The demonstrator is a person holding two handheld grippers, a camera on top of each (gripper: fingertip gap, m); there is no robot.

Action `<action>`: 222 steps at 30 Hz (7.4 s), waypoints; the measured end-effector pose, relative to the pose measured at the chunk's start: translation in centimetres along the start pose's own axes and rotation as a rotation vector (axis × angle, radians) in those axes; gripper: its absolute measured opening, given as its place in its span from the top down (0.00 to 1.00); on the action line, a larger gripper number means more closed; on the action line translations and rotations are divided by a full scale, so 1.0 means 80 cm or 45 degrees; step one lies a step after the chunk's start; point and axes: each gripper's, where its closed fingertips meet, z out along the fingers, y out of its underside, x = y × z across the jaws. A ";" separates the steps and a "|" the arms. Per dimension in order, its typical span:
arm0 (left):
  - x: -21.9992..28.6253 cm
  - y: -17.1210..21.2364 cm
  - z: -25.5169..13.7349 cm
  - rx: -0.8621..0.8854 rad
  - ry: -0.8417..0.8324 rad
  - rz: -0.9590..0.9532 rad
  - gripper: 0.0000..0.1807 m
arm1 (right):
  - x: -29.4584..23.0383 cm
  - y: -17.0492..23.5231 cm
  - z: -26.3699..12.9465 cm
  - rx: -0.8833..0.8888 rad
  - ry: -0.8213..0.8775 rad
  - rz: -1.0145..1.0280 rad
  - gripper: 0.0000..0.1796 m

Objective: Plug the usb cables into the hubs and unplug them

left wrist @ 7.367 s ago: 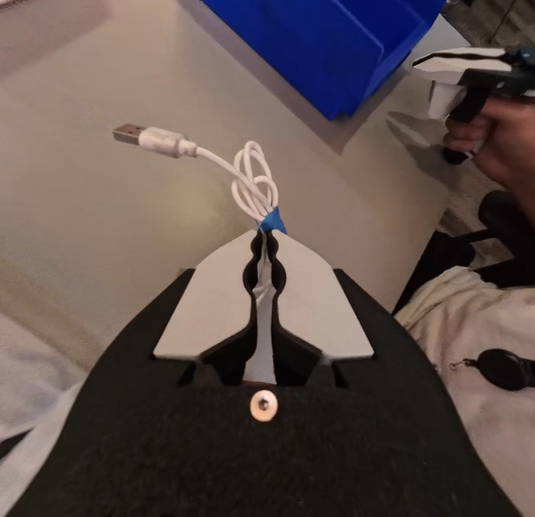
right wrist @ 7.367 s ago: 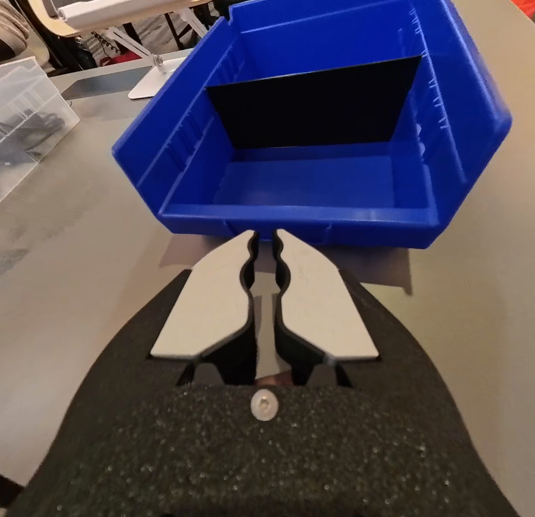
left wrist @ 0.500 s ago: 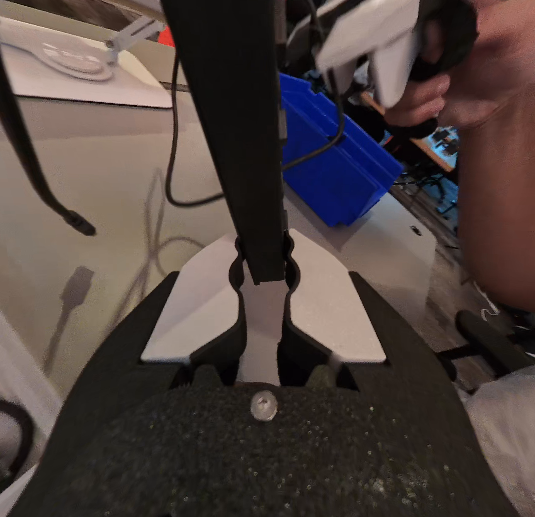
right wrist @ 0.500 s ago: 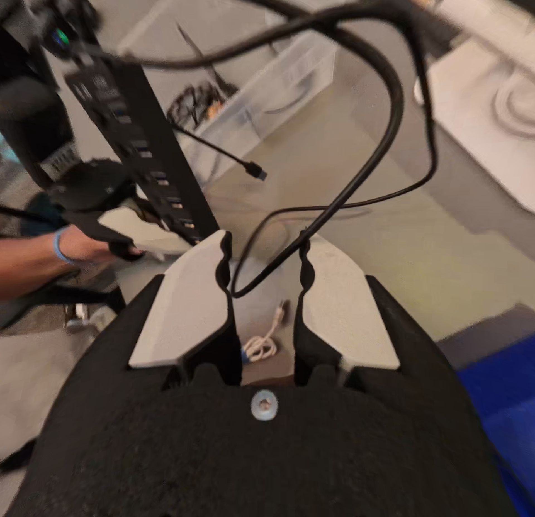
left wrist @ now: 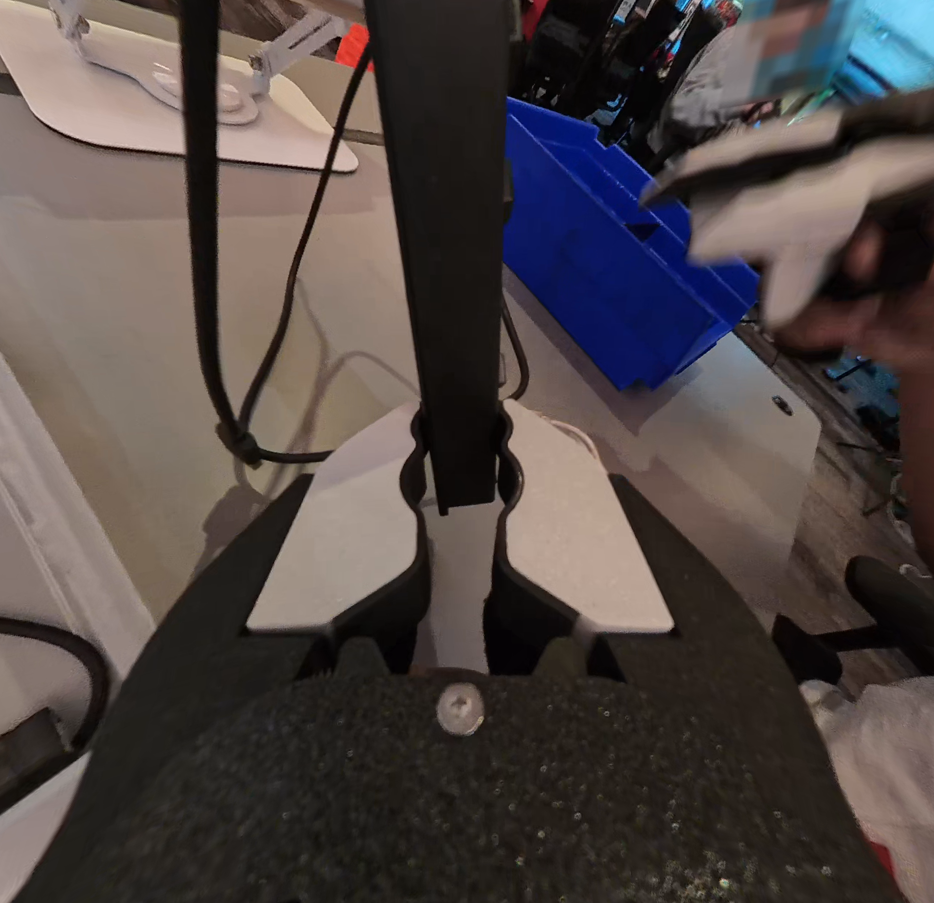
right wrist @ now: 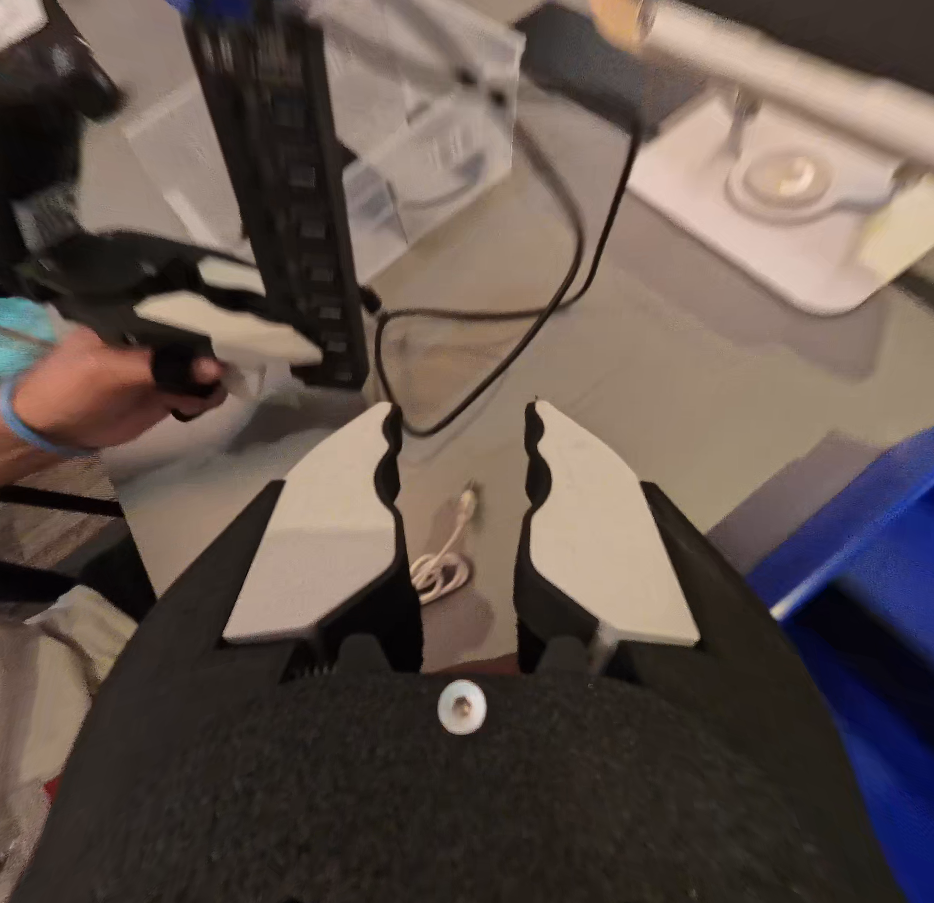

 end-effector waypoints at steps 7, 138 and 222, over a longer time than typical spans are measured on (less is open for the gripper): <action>0.007 0.006 0.006 -0.008 0.066 -0.017 0.87 | -0.020 0.148 0.062 -0.065 0.188 0.356 0.79; 0.080 -0.010 -0.006 0.184 0.608 -0.046 0.84 | 0.061 -0.161 -0.214 0.295 0.104 -0.428 0.86; 0.109 0.013 -0.009 0.077 0.582 0.106 0.85 | 0.331 0.166 -0.049 -1.213 -0.024 -0.583 0.85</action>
